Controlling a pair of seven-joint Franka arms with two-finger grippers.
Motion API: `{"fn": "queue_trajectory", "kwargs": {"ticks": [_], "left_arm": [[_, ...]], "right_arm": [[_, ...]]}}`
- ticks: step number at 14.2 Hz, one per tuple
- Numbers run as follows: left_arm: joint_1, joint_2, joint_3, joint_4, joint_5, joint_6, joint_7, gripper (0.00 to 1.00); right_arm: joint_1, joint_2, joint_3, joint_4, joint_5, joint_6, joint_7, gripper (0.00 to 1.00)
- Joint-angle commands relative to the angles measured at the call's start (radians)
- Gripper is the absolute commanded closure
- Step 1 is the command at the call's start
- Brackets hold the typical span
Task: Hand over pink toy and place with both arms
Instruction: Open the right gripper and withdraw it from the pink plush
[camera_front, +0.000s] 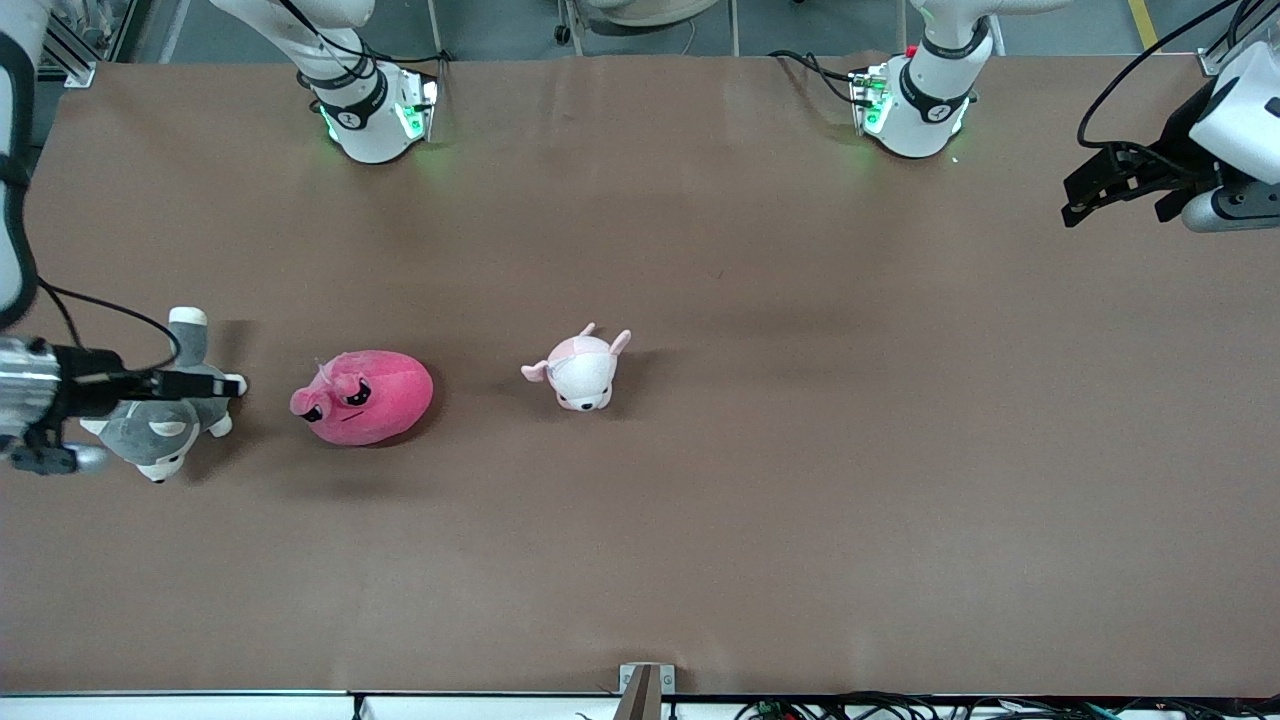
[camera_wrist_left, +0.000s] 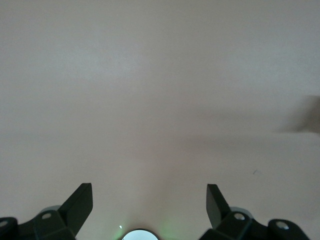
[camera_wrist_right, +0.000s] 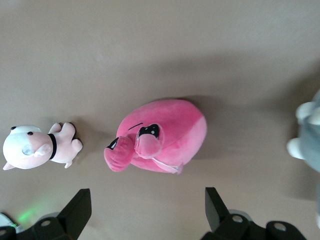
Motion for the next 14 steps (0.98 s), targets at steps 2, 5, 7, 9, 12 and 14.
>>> {"fn": "queue_trajectory", "kwargs": {"ticks": [2, 5, 7, 9, 12, 14], "left_arm": [[0.002, -0.025, -0.002, -0.012, 0.013, 0.01, 0.01, 0.0], [0.001, -0.03, -0.002, -0.01, 0.011, 0.006, 0.007, 0.0], [0.001, -0.03, -0.002, -0.006, 0.011, 0.004, 0.014, 0.0], [-0.001, -0.03, -0.002, 0.002, 0.009, 0.003, 0.019, 0.0], [0.002, -0.028, -0.002, -0.001, 0.006, -0.005, 0.019, 0.0], [0.001, -0.027, -0.002, -0.001, 0.005, -0.005, 0.019, 0.0]], "right_arm": [[0.008, -0.139, 0.018, -0.032, -0.165, 0.014, 0.06, 0.0], [0.074, -0.222, 0.016, -0.01, -0.319, 0.004, 0.099, 0.0], [0.088, -0.22, 0.015, 0.057, -0.398, 0.004, 0.099, 0.0], [0.077, -0.216, 0.01, 0.092, -0.396, 0.002, 0.101, 0.0], [0.087, -0.257, 0.015, 0.048, -0.376, -0.042, 0.113, 0.0], [0.071, -0.321, 0.011, -0.074, -0.342, 0.055, 0.11, 0.0]]}}
